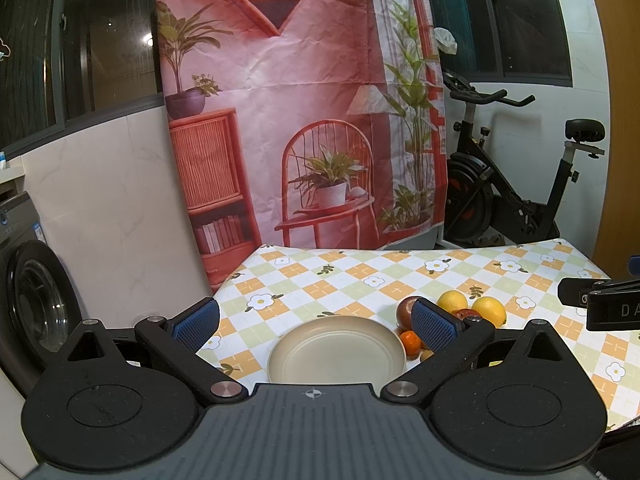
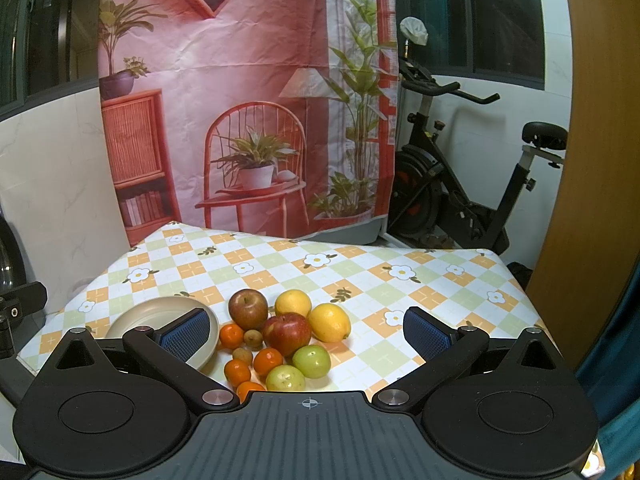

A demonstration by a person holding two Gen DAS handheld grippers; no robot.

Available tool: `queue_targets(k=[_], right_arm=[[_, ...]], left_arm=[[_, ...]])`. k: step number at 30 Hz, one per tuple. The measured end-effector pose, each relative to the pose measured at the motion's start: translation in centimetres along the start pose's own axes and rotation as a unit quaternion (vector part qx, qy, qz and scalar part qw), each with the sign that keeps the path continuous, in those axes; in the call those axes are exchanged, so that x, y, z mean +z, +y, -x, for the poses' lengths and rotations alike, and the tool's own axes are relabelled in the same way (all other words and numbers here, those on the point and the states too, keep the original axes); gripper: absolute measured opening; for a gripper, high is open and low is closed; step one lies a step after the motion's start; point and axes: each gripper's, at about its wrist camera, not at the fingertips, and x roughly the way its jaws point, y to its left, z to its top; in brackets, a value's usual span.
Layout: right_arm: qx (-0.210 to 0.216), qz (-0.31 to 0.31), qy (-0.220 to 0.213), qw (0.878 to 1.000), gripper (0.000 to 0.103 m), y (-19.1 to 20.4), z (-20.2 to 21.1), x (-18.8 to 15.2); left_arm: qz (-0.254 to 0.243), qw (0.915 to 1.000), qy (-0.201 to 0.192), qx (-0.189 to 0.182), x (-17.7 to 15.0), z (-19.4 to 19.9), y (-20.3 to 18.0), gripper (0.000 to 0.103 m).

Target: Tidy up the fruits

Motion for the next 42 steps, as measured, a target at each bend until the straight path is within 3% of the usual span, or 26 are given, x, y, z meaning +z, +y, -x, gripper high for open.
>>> queue_targets(k=[42], right_arm=[[-0.002,0.001,-0.002,1.000,0.103,-0.17,0.52,0.13]], left_arm=[[0.004,0.9999,0.008,-0.007,-0.03,-0.29,-0.05,0.103]])
